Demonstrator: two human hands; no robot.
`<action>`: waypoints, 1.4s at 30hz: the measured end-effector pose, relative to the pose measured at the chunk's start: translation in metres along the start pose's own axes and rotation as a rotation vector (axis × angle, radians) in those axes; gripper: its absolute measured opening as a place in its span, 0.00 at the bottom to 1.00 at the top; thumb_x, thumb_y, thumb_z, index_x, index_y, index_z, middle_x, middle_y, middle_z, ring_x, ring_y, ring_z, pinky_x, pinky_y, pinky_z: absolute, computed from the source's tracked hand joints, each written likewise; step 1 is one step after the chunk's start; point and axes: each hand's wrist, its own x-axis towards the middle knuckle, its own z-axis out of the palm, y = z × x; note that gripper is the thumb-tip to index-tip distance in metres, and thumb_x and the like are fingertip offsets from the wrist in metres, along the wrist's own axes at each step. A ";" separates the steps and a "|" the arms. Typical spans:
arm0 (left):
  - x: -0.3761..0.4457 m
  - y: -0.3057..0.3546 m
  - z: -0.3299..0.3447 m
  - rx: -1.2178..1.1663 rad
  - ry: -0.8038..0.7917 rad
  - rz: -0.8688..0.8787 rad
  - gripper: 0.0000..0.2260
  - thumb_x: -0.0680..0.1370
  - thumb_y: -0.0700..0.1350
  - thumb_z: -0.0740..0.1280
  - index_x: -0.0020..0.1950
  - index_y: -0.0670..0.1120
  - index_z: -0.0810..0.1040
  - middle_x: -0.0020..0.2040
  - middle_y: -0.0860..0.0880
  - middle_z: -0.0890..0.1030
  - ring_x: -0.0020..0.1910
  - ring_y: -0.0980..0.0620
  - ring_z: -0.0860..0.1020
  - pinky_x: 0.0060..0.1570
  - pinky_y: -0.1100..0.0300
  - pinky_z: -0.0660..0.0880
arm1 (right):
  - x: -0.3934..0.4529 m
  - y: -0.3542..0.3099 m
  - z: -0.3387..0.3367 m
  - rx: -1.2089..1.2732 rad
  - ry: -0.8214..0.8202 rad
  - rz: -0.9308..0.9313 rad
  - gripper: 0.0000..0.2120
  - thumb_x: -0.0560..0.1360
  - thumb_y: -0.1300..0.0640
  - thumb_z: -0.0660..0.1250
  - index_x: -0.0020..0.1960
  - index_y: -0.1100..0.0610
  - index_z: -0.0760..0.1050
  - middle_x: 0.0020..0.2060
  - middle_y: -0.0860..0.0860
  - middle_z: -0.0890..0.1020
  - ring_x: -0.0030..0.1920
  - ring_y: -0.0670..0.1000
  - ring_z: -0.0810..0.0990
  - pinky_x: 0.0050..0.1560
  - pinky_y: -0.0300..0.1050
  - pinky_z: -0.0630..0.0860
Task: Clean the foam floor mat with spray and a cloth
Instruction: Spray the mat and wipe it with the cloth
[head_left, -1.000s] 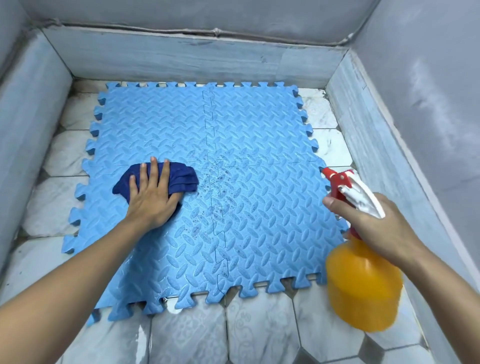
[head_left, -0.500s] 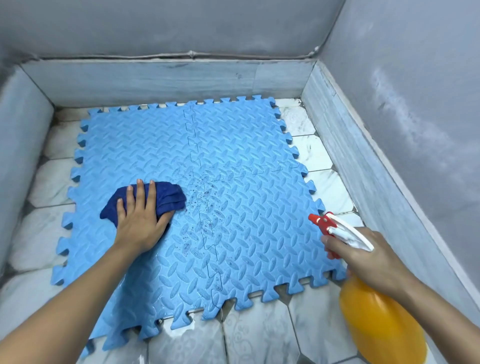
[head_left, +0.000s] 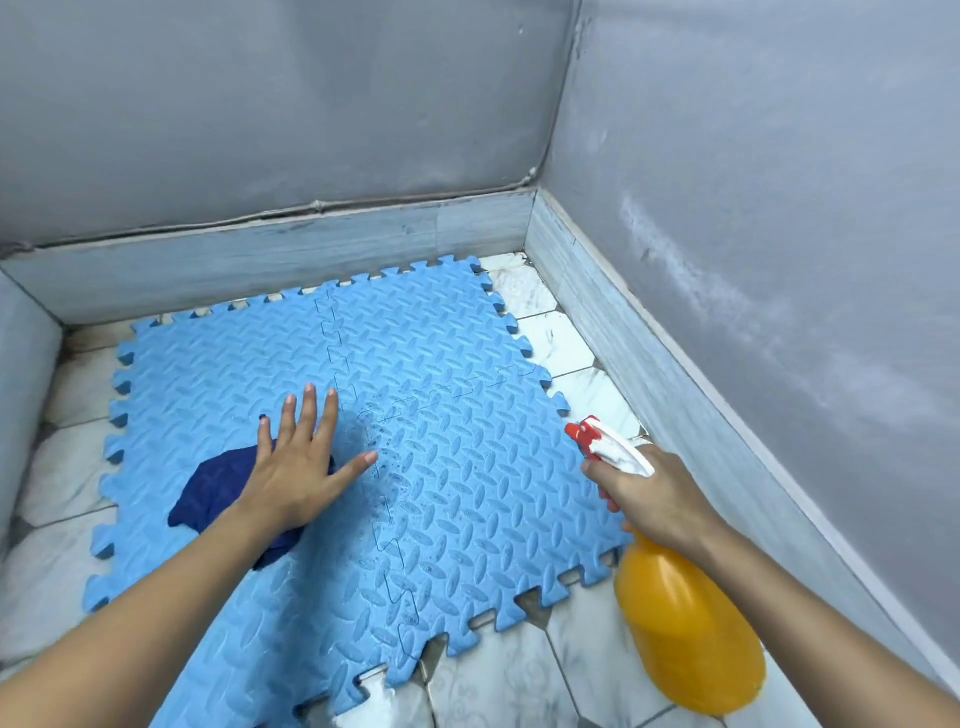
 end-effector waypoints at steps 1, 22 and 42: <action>0.008 0.014 -0.008 0.018 0.015 0.052 0.45 0.67 0.77 0.40 0.76 0.53 0.31 0.75 0.50 0.30 0.75 0.48 0.32 0.72 0.44 0.34 | -0.002 0.004 -0.004 0.005 0.014 -0.003 0.12 0.72 0.52 0.70 0.39 0.61 0.79 0.34 0.58 0.83 0.37 0.61 0.83 0.32 0.53 0.80; 0.049 0.238 -0.043 0.207 0.179 0.577 0.39 0.75 0.69 0.44 0.78 0.47 0.36 0.78 0.45 0.37 0.77 0.45 0.39 0.74 0.43 0.41 | -0.050 0.101 -0.082 0.207 0.282 -0.173 0.43 0.63 0.36 0.76 0.73 0.37 0.59 0.66 0.37 0.74 0.67 0.41 0.72 0.66 0.52 0.72; 0.051 0.166 -0.057 0.101 0.216 0.412 0.40 0.75 0.69 0.45 0.77 0.48 0.35 0.78 0.45 0.36 0.77 0.45 0.38 0.74 0.43 0.39 | -0.076 0.089 -0.091 -0.036 0.689 -0.585 0.43 0.75 0.31 0.57 0.76 0.63 0.60 0.71 0.59 0.71 0.71 0.56 0.71 0.69 0.55 0.71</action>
